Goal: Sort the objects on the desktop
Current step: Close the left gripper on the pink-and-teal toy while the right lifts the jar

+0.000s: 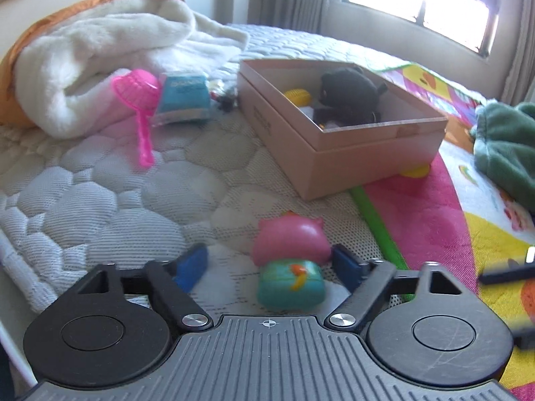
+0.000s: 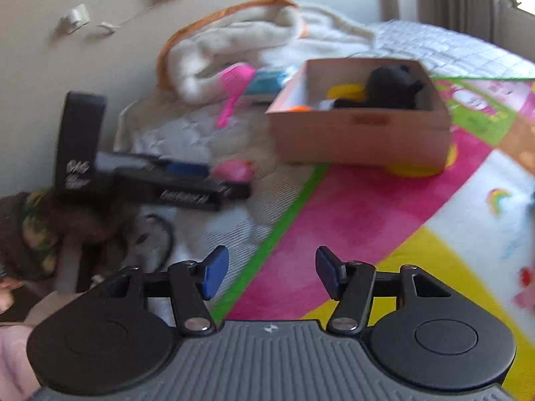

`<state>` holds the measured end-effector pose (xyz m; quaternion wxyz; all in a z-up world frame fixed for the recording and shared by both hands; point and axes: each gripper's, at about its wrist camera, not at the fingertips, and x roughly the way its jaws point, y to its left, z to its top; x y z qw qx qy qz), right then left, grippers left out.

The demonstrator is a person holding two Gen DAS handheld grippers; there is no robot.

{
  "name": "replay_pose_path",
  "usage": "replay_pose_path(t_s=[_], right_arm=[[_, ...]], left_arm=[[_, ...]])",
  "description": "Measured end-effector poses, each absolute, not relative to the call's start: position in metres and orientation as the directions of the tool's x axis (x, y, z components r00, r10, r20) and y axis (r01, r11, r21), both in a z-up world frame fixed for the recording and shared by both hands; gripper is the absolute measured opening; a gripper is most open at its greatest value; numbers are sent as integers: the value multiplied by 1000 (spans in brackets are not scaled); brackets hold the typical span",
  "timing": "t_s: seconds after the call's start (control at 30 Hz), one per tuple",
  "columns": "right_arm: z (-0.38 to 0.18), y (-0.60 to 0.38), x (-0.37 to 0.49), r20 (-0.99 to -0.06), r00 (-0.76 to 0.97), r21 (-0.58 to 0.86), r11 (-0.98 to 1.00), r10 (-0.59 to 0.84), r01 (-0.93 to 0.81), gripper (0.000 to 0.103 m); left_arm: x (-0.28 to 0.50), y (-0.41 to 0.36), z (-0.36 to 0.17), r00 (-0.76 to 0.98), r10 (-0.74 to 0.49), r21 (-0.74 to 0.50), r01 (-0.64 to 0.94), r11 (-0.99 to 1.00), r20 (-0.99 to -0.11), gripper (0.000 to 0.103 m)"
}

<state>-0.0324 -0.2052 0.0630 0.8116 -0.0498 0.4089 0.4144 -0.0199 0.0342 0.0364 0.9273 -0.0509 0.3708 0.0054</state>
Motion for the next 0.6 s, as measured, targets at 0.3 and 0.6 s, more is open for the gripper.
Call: replay_pose_path(t_s=[0.3, 0.6], right_arm=[[47, -144, -106, -708, -77, 419, 330, 702, -846, 58], [48, -111, -128, -742, -118, 357, 241, 661, -902, 42]], left_arm=[[-35, 50, 52, 744, 0, -96, -86, 992, -668, 97], [-45, 66, 58, 707, 41, -78, -135, 988, -706, 101]])
